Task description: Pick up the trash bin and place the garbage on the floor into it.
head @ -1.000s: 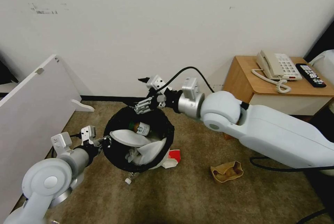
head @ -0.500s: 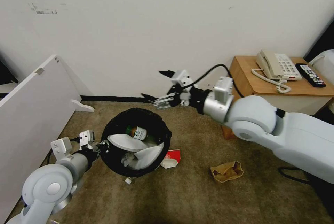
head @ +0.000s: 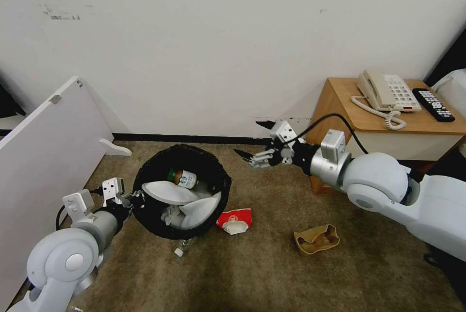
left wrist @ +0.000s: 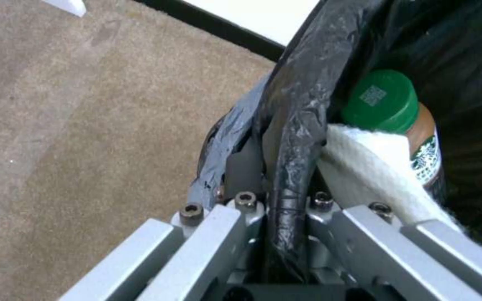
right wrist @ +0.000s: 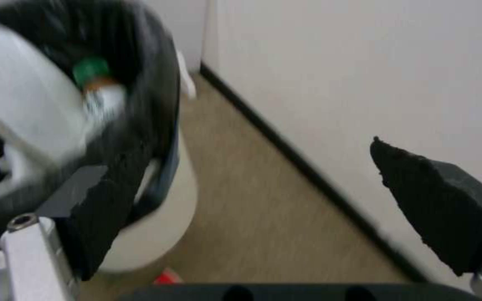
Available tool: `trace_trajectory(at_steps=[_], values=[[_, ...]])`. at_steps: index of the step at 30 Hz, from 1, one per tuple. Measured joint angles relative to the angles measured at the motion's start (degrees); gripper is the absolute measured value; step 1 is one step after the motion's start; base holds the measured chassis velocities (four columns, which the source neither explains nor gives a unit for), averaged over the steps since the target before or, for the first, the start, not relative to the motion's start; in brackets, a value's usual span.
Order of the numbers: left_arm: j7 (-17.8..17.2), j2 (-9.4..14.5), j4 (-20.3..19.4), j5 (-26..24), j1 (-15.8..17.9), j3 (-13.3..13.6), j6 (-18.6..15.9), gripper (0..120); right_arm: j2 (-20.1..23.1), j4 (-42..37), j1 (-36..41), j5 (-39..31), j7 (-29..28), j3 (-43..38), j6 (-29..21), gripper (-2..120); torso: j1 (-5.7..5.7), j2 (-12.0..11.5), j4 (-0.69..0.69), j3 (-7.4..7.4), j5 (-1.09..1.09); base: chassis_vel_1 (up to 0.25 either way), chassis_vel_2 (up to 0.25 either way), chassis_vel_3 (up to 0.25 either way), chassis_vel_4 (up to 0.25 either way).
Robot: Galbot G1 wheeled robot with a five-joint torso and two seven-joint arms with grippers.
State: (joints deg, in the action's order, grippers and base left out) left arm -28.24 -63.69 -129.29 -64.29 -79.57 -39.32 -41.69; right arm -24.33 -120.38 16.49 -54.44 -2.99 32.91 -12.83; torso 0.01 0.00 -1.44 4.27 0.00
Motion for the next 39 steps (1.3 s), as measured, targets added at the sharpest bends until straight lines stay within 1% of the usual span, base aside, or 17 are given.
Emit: trace_trajectory(at_steps=[2, 4, 5, 7, 8, 10, 11, 13, 17, 19, 23, 25, 27, 29, 33, 35, 39], values=[[0.2, -0.2, 0.0, 0.2, 0.0, -0.1, 0.1, 1, -0.2, 0.0, 1.4, -2.2, -2.1, 0.2, 0.0, 100, 0.00, 0.0, 0.00, 0.00, 0.00, 0.000, 0.000, 0.000, 0.000], [0.4, -0.3, 0.0, 0.3, -0.1, -0.2, 0.1, 1, -1.2, -0.2, 3.7, -6.9, -6.6, 0.6, -0.1, 100, 0.00, 0.0, 0.01, 0.00, 0.01, 0.000, 0.000, 0.000, 0.000], [0.4, -0.3, 0.0, 0.3, -0.1, -0.2, 0.1, 1, -1.2, -0.2, 3.7, -6.9, -6.6, 0.6, -0.1, 100, 0.00, 0.0, 0.01, 0.00, 0.01, 0.000, 0.000, 0.000, 0.000], [0.5, -0.3, -0.2, 0.3, -0.1, -0.3, 0.2, 1, -2.6, -0.7, 7.8, -15.7, -15.4, 0.4, 0.3, 100, 0.00, 0.0, 0.02, 0.00, 0.00, 0.000, 0.000, 0.000, 0.000], [0.5, -0.3, -0.2, 0.3, -0.1, -0.3, 0.2, 1, -2.6, -0.7, 7.8, -15.7, -15.4, 0.4, 0.3, 100, 0.00, 0.0, 0.02, 0.00, 0.00, 0.000, 0.000, 0.000, 0.000], [0.6, 0.0, -0.2, 0.1, -0.1, -0.4, 0.2, 1, -3.4, -0.8, 10.4, -20.4, -20.9, -0.2, 1.3, 100, 0.00, 0.0, 0.00, 0.00, 0.01, 0.000, 0.000, 0.000, 0.000], [0.6, 0.0, -0.2, 0.1, -0.1, -0.4, 0.2, 1, -3.4, -0.8, 10.4, -20.4, -20.9, -0.2, 1.3, 100, 0.00, 0.0, 0.00, 0.00, 0.01, 0.000, 0.000, 0.000, 0.000], [0.7, 0.4, -0.3, -0.2, -0.3, -0.4, 0.2, 1, -4.3, -0.2, 13.1, -25.1, -27.0, -1.4, 3.1, 100, 0.00, 0.0, 0.00, 0.00, 0.00, 0.000, 0.000, 0.000, 0.000], [0.7, 0.6, -0.5, -0.3, -0.5, -0.4, 0.3, 1, -5.1, 0.2, 14.4, -28.0, -30.3, -2.0, 4.3, 100, 0.00, 0.0, 0.00, 0.00, 0.00, 0.000, 0.000, 0.000, 0.000], [0.7, 1.2, -0.8, -0.8, -1.3, -0.5, 0.3, 1, -6.8, 0.9, 15.6, -31.3, -34.4, -2.9, 5.5, 100, 0.00, 0.0, 0.01, 0.00, 0.00, 0.000, 0.000, 0.000, 0.000], [0.7, 1.8, -0.9, -1.3, -1.7, -0.7, 0.3, 1, -8.3, 2.1, 16.7, -33.3, -37.6, -4.1, 6.3, 100, 0.00, 0.0, 0.02, 0.00, 0.00, 0.000, 0.000, 0.000, 0.000], [0.7, 2.3, -0.9, -2.0, -1.8, -0.8, 0.3, 1, -9.5, 2.7, 17.8, -36.9, -41.4, -5.7, 7.1, 100, 0.00, 0.0, 0.02, 0.00, 0.00, 0.000, 0.000, 0.000, 0.000], [0.7, 2.4, -0.9, -2.2, -1.8, -0.8, 0.3, 1, -9.6, 2.8, 18.1, -37.6, -42.2, -6.1, 7.3, 100, 0.00, 0.0, 0.01, 0.00, 0.00, 0.000, 0.000, 0.000, 0.000], [0.4, 2.8, -0.7, -3.2, -1.4, -0.7, 0.4, 1, -10.1, 2.7, 19.8, -41.4, -46.0, -8.7, 8.3, 100, 0.00, 0.0, 0.01, 0.00, 0.00, 0.000, 0.000, 0.000, 0.000], [0.3, 3.1, -0.4, -3.6, -1.1, -0.5, 0.4, 1, -10.5, 2.2, 20.9, -44.7, -48.7, -11.0, 9.0, 100, 0.00, 0.0, -0.01, 0.00, 0.00, 0.000, 0.000, 0.000, 0.000], [0.2, 3.2, 0.1, -3.9, -0.8, -0.2, 0.4, 1, -10.9, 0.8, 21.8, -49.7, -51.8, -14.0, 9.8, 100, 0.00, 0.0, 0.00, 0.00, 0.00, 0.000, 0.000, 0.000, 0.000], [0.2, 3.2, 0.7, -4.0, -0.7, 0.2, 0.4, 1, -11.6, -0.2, 21.5, -54.7, -54.8, -16.1, 11.4, 100, 0.00, 0.0, 0.01, 0.00, 0.00, 0.000, 0.000, 0.000, 0.000]])
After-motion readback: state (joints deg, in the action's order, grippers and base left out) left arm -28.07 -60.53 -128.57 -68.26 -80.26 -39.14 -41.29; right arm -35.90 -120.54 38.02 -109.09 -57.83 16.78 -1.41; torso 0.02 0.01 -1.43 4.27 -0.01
